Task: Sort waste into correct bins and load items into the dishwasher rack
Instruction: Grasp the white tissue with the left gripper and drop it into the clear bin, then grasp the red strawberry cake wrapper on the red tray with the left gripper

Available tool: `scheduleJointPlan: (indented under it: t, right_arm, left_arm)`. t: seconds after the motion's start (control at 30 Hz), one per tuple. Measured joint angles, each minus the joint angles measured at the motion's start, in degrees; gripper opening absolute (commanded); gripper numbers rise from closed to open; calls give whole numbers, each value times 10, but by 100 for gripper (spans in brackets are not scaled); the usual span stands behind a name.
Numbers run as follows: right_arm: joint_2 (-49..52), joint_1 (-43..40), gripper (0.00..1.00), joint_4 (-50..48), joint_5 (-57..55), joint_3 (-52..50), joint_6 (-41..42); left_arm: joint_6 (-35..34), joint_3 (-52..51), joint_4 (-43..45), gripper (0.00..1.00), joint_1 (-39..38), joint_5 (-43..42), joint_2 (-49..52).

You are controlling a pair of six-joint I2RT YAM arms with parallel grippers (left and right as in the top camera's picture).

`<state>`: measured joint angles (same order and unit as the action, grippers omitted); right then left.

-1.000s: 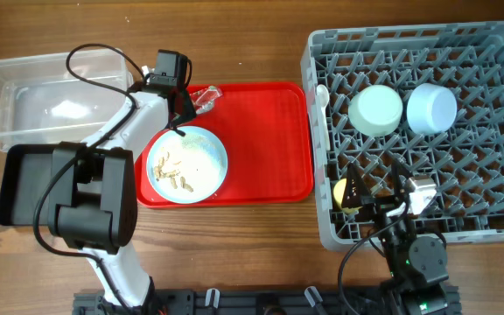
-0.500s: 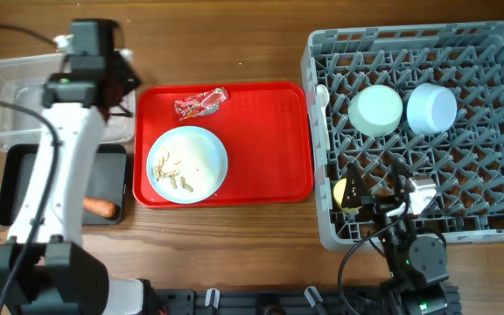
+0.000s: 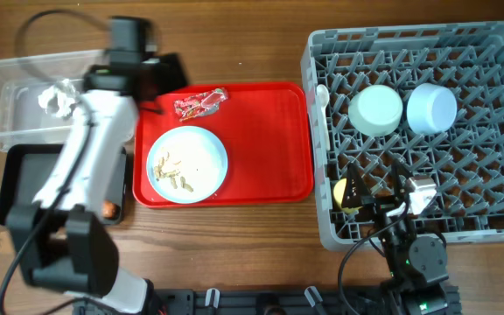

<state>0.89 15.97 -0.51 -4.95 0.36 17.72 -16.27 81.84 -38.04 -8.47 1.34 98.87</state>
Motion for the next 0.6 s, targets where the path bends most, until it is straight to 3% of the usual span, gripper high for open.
scheduleJointPlan:
  t: [0.1, 0.3, 0.57, 0.6]
  right_arm:
    - [0, 0, 100, 0, 0, 0, 0]
    - [0, 0, 100, 0, 0, 0, 0]
    - [0, 0, 100, 0, 0, 0, 0]
    - [0, 0, 100, 0, 0, 0, 0]
  left_arm:
    - [48, 0, 43, 77, -52, 36, 58]
    - [118, -1, 86, 70, -55, 63, 192]
    - [135, -1, 82, 52, -55, 49, 217]
    - [137, 2, 80, 46, -55, 48, 219]
